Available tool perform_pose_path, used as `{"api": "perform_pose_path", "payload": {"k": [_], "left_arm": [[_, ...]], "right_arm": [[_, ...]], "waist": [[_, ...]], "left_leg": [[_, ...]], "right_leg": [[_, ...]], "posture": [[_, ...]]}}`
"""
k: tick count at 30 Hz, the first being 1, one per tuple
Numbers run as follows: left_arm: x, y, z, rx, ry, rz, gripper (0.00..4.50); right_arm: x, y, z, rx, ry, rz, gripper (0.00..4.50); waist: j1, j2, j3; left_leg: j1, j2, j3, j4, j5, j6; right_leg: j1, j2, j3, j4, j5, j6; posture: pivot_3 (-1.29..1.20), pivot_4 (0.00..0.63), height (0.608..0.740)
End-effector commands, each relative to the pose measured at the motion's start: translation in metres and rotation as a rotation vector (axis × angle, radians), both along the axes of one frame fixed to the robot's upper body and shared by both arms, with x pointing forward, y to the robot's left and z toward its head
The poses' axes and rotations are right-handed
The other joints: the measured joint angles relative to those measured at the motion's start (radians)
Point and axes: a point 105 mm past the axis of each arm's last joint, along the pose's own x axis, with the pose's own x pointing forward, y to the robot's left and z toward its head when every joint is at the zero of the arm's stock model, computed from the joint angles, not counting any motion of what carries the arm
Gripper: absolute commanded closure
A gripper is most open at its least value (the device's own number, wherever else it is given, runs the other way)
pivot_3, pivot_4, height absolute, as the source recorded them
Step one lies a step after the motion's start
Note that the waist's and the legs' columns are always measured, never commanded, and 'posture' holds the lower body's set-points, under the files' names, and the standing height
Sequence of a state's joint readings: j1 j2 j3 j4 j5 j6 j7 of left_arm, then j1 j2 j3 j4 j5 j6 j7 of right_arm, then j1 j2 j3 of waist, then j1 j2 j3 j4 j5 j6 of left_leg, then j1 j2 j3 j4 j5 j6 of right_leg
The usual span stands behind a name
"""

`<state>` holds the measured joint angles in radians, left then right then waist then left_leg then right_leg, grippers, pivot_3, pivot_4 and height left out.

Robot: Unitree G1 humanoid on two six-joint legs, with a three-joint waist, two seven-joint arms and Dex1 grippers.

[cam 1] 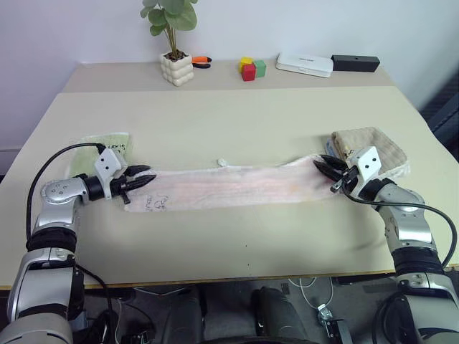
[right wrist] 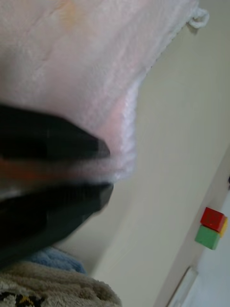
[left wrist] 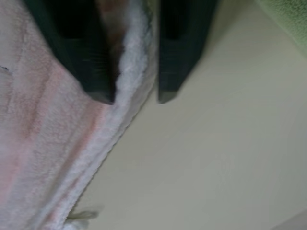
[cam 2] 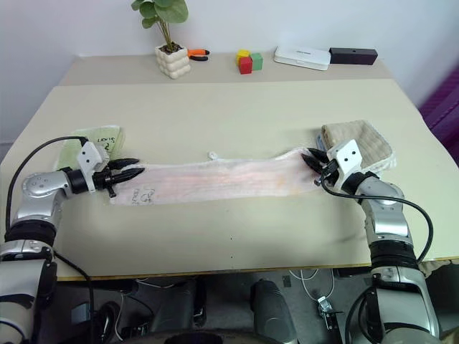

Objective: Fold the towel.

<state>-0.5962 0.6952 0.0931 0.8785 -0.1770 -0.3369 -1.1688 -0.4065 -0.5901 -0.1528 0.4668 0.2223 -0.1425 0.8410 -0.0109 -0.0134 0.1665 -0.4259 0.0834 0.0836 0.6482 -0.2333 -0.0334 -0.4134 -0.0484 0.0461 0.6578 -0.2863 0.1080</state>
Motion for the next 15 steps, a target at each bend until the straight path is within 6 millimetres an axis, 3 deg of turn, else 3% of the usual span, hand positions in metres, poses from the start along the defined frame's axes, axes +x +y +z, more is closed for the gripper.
{"api": "perform_pose_path", "payload": {"k": [1,3,4,8,15], "left_arm": [[-0.001,0.003,0.014,0.016,-0.063,-0.010,1.06],[-0.004,0.003,0.019,-0.017,-0.056,-0.027,0.02],[-0.003,0.004,0.022,-0.017,-0.066,-0.023,0.00],[-0.001,0.001,0.034,-0.070,-0.100,-0.024,0.00],[-0.019,-0.027,0.059,-0.366,-0.025,-0.139,0.00]], "right_arm": [[0.004,-0.001,0.015,0.015,-0.056,-0.012,1.60],[0.005,-0.004,0.019,0.002,-0.077,-0.027,0.55],[0.006,-0.006,0.021,0.003,-0.091,-0.035,0.12],[0.005,-0.004,0.032,0.073,-0.113,-0.014,0.03],[-0.003,0.015,0.052,0.209,-0.141,0.103,0.03]], "waist": [[0.000,0.000,0.000],[0.000,0.000,0.000],[0.000,0.000,0.000],[0.000,0.000,0.000],[-0.003,0.000,0.000]], "left_leg": [[0.000,0.000,0.000,0.000,0.000,0.000],[0.000,0.000,0.000,0.000,0.000,0.000],[0.000,0.000,0.000,0.000,0.000,0.000],[0.000,0.000,0.000,0.000,0.000,0.000],[0.000,0.000,0.000,0.000,0.000,0.000]], "right_leg": [[0.000,0.000,0.000,0.000,0.000,0.000],[0.000,0.000,0.000,0.000,0.000,0.000],[0.000,0.000,0.000,0.000,0.000,0.000],[0.000,0.000,0.000,0.000,0.000,0.000],[0.000,0.000,0.000,0.001,0.000,0.000]], "posture": [[0.00,0.150,0.735],[0.00,0.150,0.735],[0.00,0.150,0.735],[0.00,0.150,0.735],[0.00,0.150,0.735]]}}
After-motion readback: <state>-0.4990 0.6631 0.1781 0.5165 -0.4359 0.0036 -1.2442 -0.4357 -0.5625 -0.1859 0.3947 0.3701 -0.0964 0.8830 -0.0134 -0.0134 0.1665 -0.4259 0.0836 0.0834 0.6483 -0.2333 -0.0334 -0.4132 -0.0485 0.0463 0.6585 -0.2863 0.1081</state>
